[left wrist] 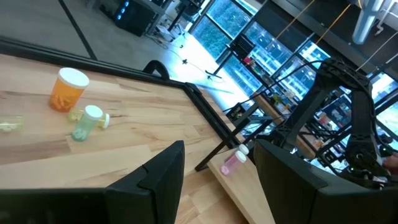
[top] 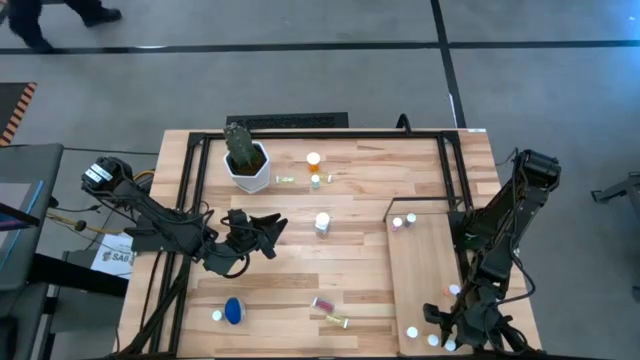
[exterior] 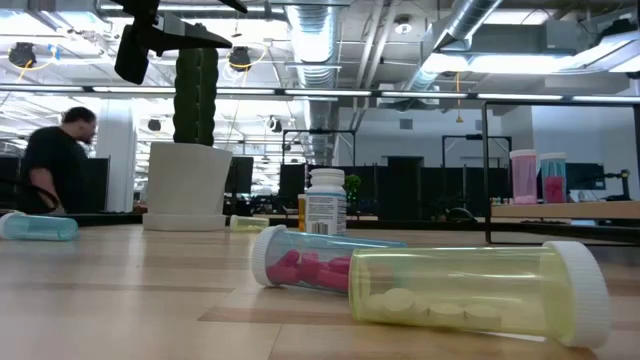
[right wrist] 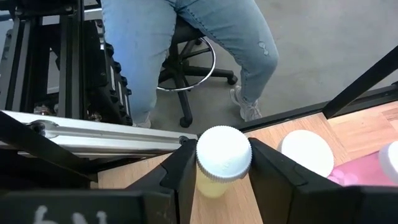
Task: Pick and place medicine bottles onto shelf by color
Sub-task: Put the yellow pill bottle on the shelf
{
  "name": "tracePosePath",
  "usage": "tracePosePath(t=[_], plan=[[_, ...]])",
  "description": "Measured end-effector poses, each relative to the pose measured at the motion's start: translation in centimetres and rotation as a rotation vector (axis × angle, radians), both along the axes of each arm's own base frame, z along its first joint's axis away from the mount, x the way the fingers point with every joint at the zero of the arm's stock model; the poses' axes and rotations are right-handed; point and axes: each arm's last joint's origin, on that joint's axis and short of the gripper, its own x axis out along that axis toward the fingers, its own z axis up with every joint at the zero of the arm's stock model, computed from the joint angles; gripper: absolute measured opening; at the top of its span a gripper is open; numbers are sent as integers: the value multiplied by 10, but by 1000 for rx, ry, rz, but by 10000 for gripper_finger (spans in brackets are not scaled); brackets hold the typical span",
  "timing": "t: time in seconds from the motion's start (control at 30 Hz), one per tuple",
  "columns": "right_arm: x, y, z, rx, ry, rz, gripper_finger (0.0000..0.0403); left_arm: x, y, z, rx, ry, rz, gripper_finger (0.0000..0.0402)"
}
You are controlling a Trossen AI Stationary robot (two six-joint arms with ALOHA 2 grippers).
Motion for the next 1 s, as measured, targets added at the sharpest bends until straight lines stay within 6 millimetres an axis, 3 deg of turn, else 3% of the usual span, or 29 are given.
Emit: tracePosePath(t=[0.33, 1.0], plan=[[0, 0, 0, 1, 4, -2, 157, 0, 0, 0, -6, -4, 1, 183], [3, -2, -1, -2, 15, -18, 209, 0, 0, 0, -6, -4, 1, 183]])
